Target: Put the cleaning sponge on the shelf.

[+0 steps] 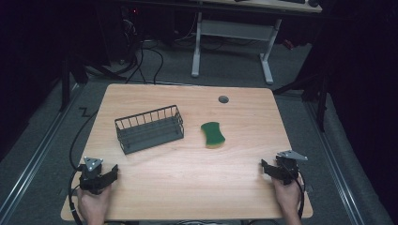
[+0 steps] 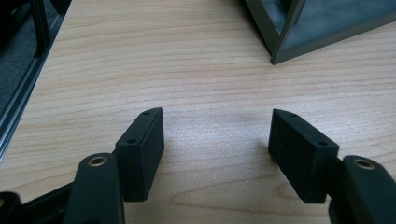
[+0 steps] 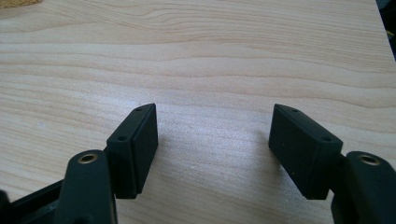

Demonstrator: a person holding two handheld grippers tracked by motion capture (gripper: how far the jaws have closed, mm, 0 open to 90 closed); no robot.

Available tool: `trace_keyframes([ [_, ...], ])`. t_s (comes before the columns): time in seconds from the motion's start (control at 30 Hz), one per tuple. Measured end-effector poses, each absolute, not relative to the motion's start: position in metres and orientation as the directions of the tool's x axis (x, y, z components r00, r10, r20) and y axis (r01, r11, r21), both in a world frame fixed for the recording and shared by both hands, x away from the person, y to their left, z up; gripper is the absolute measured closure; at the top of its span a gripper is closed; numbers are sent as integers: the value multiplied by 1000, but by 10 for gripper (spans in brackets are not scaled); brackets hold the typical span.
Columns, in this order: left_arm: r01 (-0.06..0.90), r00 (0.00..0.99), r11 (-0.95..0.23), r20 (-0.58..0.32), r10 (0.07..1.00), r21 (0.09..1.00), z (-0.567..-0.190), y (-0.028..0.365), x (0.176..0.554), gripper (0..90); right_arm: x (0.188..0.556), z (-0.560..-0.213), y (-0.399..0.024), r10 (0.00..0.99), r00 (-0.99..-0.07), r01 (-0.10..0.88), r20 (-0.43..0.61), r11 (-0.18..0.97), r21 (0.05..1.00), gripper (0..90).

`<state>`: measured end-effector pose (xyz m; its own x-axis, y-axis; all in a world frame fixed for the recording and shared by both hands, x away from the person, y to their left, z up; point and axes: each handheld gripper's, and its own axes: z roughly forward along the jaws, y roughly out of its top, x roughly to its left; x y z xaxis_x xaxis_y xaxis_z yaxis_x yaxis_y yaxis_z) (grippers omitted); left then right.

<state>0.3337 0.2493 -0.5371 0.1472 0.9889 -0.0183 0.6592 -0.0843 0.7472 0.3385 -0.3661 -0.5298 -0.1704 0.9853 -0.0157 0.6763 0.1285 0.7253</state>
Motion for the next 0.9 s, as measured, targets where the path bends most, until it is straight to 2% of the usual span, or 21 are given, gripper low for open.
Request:
trace_keyframes([
  [0.37,660,141,-79,-21,990,747,-537,247,334,350,339,-530,-366,985,-171,675,-16,129,726,328],
  [0.9,658,146,-73,-32,989,749,-533,241,339,419,339,-529,-367,982,-188,677,-12,139,722,348],
])
